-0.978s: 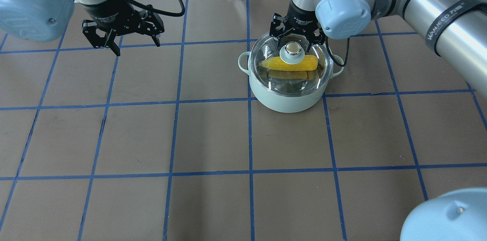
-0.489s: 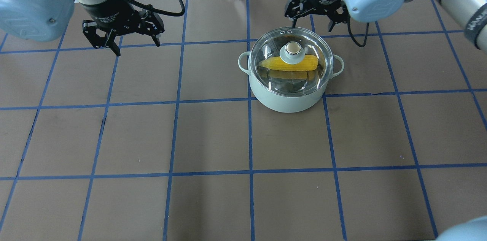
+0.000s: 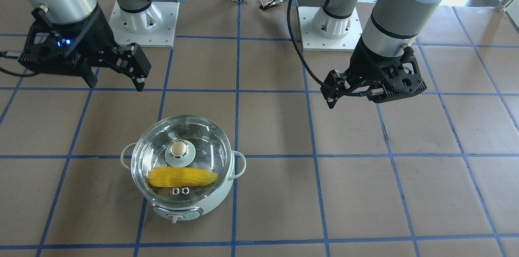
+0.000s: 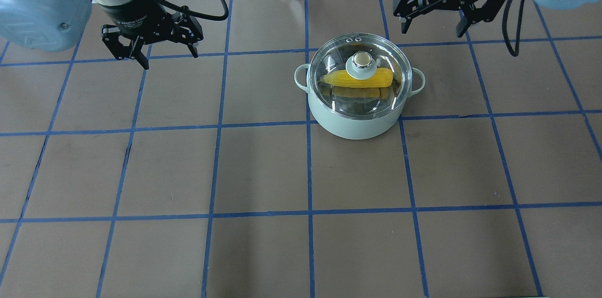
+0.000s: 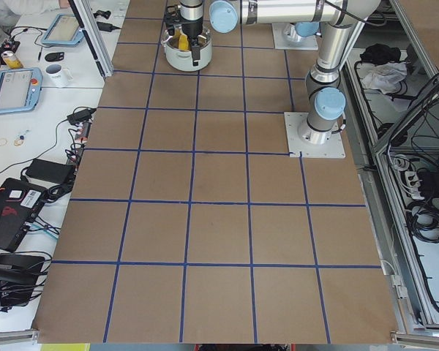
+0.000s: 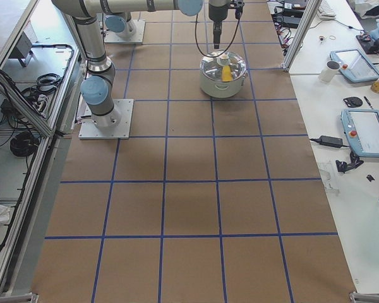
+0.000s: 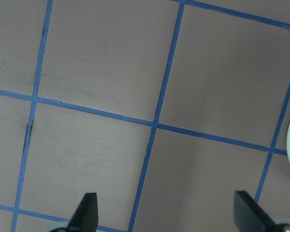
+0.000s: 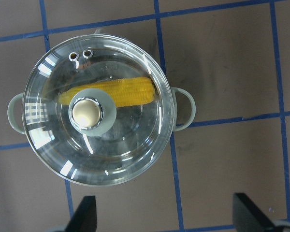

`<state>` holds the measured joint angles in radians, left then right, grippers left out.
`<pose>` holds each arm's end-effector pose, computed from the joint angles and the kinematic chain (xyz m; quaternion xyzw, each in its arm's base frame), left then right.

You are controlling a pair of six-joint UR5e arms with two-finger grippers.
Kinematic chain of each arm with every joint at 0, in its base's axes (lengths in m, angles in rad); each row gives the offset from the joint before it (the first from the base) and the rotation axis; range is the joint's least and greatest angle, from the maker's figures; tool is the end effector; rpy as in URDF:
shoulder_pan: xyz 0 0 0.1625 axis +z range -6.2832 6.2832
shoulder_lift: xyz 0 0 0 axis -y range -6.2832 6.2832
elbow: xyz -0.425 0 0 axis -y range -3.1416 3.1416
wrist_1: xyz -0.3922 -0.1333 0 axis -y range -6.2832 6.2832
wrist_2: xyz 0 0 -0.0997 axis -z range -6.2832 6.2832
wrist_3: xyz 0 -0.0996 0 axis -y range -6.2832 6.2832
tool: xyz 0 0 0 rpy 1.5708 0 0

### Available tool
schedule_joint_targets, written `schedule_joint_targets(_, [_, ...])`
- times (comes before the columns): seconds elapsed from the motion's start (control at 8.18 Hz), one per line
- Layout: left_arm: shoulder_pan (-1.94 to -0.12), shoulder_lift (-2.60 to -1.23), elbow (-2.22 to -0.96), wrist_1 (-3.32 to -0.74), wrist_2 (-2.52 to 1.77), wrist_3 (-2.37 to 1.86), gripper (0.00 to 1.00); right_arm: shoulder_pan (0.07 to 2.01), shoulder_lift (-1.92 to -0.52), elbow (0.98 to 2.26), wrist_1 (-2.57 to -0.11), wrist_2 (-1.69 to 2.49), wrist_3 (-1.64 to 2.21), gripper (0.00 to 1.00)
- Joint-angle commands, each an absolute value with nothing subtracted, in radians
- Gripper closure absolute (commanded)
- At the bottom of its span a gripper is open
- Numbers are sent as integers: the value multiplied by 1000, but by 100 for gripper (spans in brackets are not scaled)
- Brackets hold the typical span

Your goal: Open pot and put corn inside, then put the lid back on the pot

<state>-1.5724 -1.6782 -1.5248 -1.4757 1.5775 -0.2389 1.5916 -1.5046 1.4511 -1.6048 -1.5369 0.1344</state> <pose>-0.1335 -0.5398 0.4648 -0.1184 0.9928 -0.0171 0.0013 0.1476 -0.5248 0.5171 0.0560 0.9973 -0.0423 0.0203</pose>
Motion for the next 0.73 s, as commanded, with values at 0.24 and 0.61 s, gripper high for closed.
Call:
schedule_joint_targets(0.24, [-1574,-1684,-1525,-1476,1575,-244,0,1637,-1562,1468,-1536,-1532,92,0])
schedule_joint_targets(0.61, [-1574,-1687,-1523,-1476,1571,-242,0,1637,-1562,1470,-1534,-1545,63,0])
